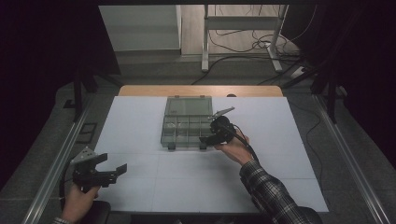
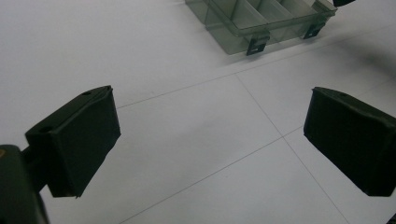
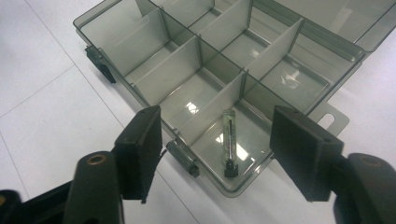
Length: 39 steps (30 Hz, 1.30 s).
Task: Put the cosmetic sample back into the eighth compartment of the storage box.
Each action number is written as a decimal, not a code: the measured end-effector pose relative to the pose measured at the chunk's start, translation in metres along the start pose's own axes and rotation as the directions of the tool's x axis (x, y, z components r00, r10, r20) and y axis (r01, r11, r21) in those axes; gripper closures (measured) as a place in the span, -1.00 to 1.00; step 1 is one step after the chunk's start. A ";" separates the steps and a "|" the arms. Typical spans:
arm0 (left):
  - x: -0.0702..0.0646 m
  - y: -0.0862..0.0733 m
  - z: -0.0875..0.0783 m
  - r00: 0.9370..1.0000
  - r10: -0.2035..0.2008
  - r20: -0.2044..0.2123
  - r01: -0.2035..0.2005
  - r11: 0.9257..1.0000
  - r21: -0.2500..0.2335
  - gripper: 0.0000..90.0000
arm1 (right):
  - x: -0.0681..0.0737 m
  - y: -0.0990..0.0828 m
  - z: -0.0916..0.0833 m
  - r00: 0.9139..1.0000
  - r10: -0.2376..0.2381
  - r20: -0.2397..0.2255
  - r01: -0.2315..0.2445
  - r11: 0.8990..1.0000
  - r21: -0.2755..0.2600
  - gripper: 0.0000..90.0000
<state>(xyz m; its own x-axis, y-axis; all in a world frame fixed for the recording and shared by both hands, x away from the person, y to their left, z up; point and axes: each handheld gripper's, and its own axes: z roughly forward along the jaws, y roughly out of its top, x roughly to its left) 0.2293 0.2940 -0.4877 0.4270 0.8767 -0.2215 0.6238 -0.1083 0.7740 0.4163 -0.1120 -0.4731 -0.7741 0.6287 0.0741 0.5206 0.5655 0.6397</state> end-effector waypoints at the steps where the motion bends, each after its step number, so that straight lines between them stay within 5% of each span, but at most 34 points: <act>1: 0.000 0.000 0.000 1.000 0.000 0.000 0.000 1.000 0.000 -0.91 | 0.000 0.000 0.000 1.000 0.000 0.000 0.000 1.000 0.000 -0.28; 14: 0.000 0.000 0.000 1.000 0.003 0.001 -0.003 1.000 0.001 -0.91 | 0.001 -0.005 -0.005 1.000 -0.004 -0.005 0.004 0.999 0.038 -0.48; 39: 0.000 0.000 0.000 1.000 0.002 0.001 -0.002 1.000 0.000 -0.91 | 0.011 -0.016 -0.027 0.999 -0.041 -0.032 0.042 0.999 0.020 -0.82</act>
<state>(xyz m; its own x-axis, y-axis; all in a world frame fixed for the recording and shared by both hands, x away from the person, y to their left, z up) 0.2294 0.2939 -0.4876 0.4291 0.8759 -0.2206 0.6230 -0.1101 0.7745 0.3894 -0.1284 -0.4616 -0.8059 0.5876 0.0723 0.4951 0.6020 0.6265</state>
